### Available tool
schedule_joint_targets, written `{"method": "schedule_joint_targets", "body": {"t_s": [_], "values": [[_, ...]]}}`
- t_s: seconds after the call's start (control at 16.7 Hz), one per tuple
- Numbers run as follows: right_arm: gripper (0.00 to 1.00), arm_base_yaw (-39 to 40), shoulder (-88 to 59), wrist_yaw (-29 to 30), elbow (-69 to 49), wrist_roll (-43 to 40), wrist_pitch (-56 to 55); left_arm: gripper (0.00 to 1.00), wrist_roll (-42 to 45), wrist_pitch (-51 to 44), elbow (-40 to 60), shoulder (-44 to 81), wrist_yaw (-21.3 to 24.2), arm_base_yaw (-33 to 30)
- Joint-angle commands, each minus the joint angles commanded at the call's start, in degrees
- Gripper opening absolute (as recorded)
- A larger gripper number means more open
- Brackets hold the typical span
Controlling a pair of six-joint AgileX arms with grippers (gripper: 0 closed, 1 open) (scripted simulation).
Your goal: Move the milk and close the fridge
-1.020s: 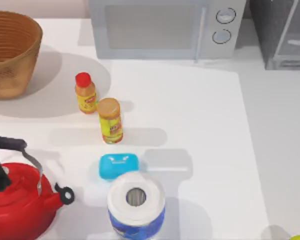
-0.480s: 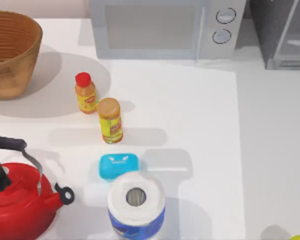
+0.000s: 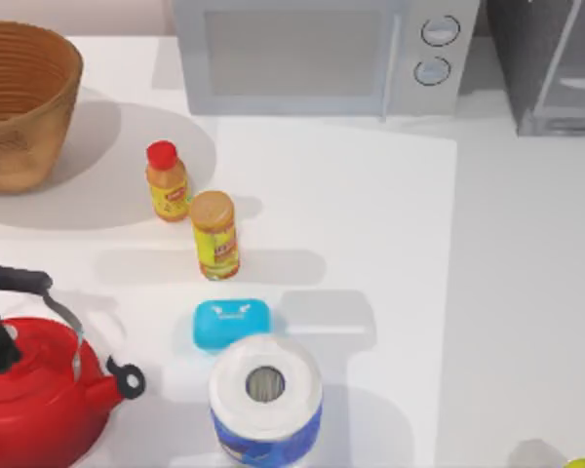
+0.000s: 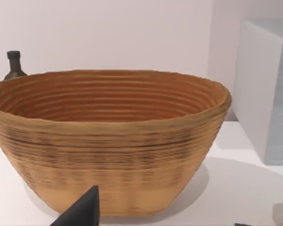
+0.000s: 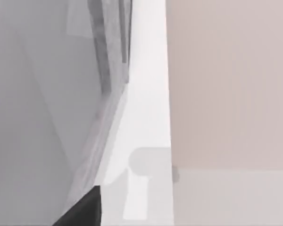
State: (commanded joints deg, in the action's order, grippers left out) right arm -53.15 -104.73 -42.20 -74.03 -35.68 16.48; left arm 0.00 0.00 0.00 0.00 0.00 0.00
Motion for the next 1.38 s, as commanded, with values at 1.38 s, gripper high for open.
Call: {"method": "schedule_joint_targets", "body": {"t_s": [1.38], "values": [[1.00,51.94,11.90,41.50,16.60,35.49,-19.04,1.00,0.00,0.00,0.00,0.00,0.00,0.00]]}}
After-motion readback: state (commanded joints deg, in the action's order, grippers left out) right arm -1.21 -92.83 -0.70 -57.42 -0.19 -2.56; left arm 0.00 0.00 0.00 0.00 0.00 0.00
